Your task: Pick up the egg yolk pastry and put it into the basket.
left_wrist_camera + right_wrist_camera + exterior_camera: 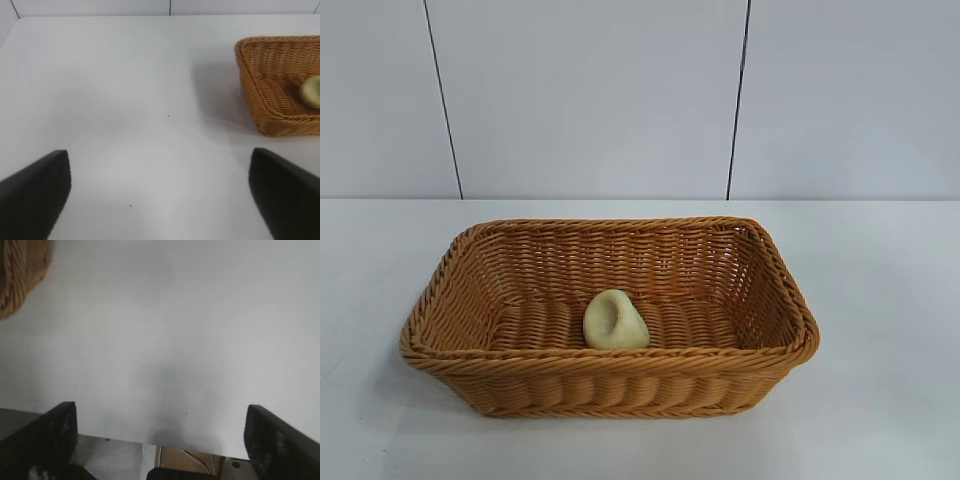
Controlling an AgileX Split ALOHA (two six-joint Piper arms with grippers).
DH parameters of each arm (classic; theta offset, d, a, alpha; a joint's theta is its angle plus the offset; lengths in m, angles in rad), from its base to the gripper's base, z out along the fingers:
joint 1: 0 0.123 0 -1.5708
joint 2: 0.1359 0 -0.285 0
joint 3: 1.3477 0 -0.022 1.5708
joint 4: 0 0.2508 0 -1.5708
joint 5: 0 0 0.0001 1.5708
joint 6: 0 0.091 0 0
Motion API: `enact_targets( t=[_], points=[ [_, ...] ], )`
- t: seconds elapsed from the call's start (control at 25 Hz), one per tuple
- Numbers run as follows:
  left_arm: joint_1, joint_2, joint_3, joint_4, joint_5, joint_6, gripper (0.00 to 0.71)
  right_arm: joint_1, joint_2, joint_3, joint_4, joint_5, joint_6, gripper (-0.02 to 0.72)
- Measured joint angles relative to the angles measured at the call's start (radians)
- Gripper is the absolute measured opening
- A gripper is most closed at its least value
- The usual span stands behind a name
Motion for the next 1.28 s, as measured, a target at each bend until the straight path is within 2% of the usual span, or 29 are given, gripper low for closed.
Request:
enact_targets(
  t=[0.2, 0.32, 0.56, 0.96, 1.28],
  points=[
    [0.000, 0.000, 0.000, 0.000, 0.000, 0.000, 0.692, 0.000, -0.282, 0.216, 0.000, -0.124, -0.021, 0.645],
    [0.000, 0.000, 0.000, 0.000, 0.000, 0.000, 0.692, 0.000, -0.446, 0.310, 0.001, -0.153, -0.022, 0.645],
    [0.000, 0.000, 0.000, 0.000, 0.000, 0.000, 0.692, 0.000, -0.747, 0.335, 0.002, -0.161, -0.022, 0.645],
    [0.000, 0.000, 0.000, 0.000, 0.000, 0.000, 0.692, 0.000, -1.100, 0.336, -0.014, -0.165, -0.019, 0.645],
    [0.000, 0.000, 0.000, 0.000, 0.000, 0.000, 0.692, 0.000, -1.146, 0.336, -0.032, -0.165, -0.018, 0.645]
  ],
)
